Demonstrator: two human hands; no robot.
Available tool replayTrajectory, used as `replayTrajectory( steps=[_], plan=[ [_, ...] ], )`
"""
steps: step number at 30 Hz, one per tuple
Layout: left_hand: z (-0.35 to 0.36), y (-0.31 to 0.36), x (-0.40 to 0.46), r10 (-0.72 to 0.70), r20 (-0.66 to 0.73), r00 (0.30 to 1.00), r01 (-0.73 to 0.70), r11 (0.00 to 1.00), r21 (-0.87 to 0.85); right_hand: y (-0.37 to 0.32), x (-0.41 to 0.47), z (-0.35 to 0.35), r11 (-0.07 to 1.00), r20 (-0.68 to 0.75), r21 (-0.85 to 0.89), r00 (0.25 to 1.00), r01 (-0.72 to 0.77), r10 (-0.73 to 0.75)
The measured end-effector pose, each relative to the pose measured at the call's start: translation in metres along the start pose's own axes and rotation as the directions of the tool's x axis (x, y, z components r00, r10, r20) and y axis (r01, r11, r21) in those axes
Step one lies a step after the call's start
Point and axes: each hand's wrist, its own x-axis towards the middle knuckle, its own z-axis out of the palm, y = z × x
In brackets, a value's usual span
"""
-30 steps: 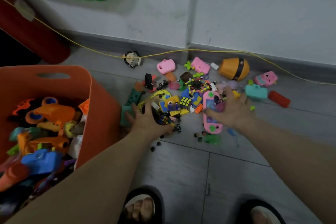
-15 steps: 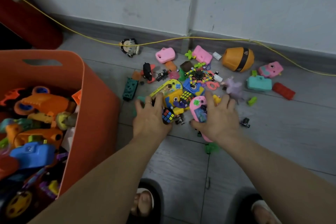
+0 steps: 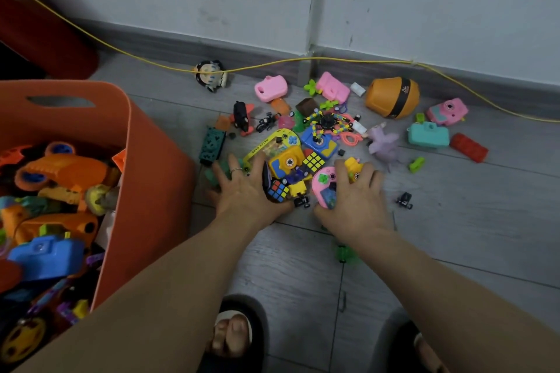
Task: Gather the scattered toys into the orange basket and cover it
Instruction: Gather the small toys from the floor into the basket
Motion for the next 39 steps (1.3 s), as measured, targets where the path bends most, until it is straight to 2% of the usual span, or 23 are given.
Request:
replayTrajectory(
  steps=[3, 8, 12, 16, 20, 24, 28, 31, 34, 39],
  plan=[
    [0.000, -0.002, -0.002, 0.040, -0.043, 0.998, -0.041, 0.998, -0.044, -0.002, -0.002, -0.001, 0.999, 0.008, 0.039, 1.000, -0.019, 0.018],
    [-0.007, -0.004, -0.007, 0.070, -0.094, 0.993, -0.063, 0.996, 0.070, -0.004, -0.001, -0.001, 0.993, -0.057, 0.108, 0.997, -0.041, 0.048],
    [-0.010, -0.007, -0.008, 0.078, -0.123, 0.989, -0.068, 0.994, 0.085, -0.003, 0.001, 0.001, 0.991, -0.086, 0.129, 0.995, -0.034, 0.045],
    [-0.013, -0.010, -0.007, 0.032, -0.138, 0.990, -0.033, 0.999, -0.007, -0.001, 0.001, -0.003, 0.965, -0.098, 0.259, 0.993, -0.045, 0.073],
    [-0.013, -0.011, -0.011, 0.029, -0.132, 0.991, -0.030, 1.000, -0.006, -0.006, 0.003, -0.008, 0.915, -0.105, 0.393, 0.984, -0.093, 0.145],
    [-0.025, -0.009, -0.019, 0.025, -0.145, 0.989, -0.030, 0.999, -0.039, -0.007, 0.007, -0.017, 0.798, 0.048, 0.554, 0.966, -0.237, 0.254],
    [-0.051, -0.010, -0.036, 0.017, -0.158, 0.987, -0.031, 0.996, -0.089, -0.009, 0.008, -0.045, 0.561, 0.311, 0.699, 0.895, -0.443, 0.319],
    [-0.083, -0.013, -0.055, 0.032, -0.178, 0.984, -0.049, 0.995, -0.089, -0.016, 0.002, -0.078, 0.511, 0.388, 0.717, 0.880, -0.474, 0.273],
    [-0.134, -0.020, -0.081, 0.042, -0.221, 0.974, -0.070, 0.990, -0.121, -0.040, -0.006, -0.122, 0.480, 0.400, 0.765, 0.901, -0.429, 0.167],
    [-0.208, -0.052, -0.126, 0.030, -0.292, 0.956, -0.148, 0.907, -0.393, -0.133, -0.039, -0.206, 0.412, 0.313, 0.872, 0.948, -0.264, -0.056]
  ],
)
